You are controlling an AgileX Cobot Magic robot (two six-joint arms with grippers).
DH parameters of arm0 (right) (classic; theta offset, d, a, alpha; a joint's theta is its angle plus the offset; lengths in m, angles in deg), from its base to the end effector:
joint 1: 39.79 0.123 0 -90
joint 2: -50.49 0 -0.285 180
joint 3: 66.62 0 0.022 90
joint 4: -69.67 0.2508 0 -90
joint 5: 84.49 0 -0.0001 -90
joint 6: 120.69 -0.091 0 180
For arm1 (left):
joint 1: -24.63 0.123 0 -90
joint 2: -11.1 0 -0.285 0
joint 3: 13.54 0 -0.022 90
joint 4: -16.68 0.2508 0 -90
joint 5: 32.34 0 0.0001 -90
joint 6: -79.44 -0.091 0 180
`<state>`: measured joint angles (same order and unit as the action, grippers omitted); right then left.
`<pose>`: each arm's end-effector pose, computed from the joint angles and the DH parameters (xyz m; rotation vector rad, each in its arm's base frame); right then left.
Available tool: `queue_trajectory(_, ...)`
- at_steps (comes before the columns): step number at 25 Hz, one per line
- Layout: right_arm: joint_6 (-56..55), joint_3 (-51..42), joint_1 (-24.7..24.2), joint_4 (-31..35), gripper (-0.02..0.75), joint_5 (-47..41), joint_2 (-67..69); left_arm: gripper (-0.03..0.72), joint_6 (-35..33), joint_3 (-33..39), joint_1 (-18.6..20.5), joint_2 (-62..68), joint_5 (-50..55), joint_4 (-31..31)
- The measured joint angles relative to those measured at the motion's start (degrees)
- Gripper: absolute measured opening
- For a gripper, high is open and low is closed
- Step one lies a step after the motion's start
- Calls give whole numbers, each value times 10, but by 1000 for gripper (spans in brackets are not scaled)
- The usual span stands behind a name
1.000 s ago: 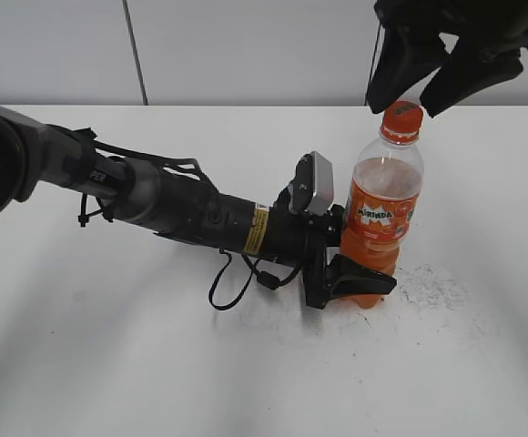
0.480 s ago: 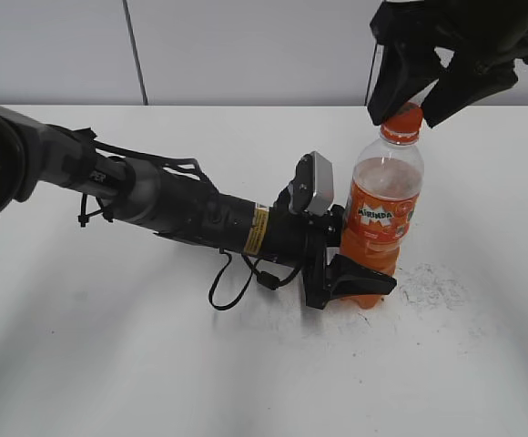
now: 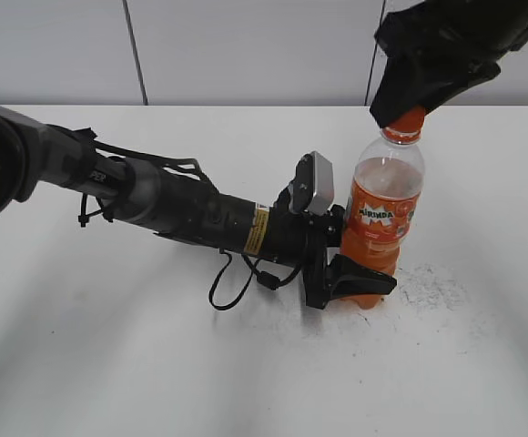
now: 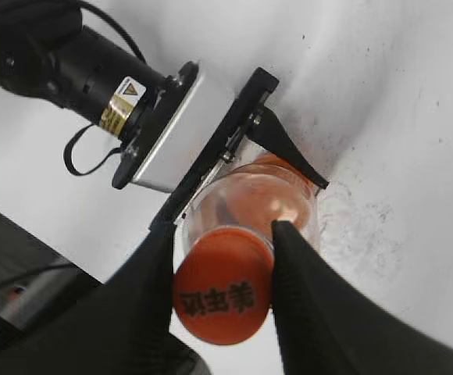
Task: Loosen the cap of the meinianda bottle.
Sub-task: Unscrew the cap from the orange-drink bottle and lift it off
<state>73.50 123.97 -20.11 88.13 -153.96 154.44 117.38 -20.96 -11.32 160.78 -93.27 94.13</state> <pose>0.3180 0.1424 0.3243 -0.7297 2.7259 0.4733 0.3250 -0.3315 0.0575 1.5296 1.3144 -1.1554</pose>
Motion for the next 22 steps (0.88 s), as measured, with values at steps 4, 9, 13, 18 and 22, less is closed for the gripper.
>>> queue_trajectory(4, 223, 0, 0, 9, 275, -1, 0, 508, 0, 0, 0, 0, 0, 1)
queue_trajectory(9, 463, 1, 0, 23, 274, -7, 0, 508, -1, 0, 0, 0, 0, 3)
queue_trajectory(13, 491, 1, 0, 25, 274, -10, -5, 508, -2, 0, 0, 0, -1, 4)
queue_trajectory(18, 512, -1, 0, 24, 272, -10, -16, 508, -2, 0, 0, 0, -4, 8)
queue_trajectory(22, 535, -1, 0, 24, 272, -9, -22, 508, -2, 0, 0, 0, -4, 9)
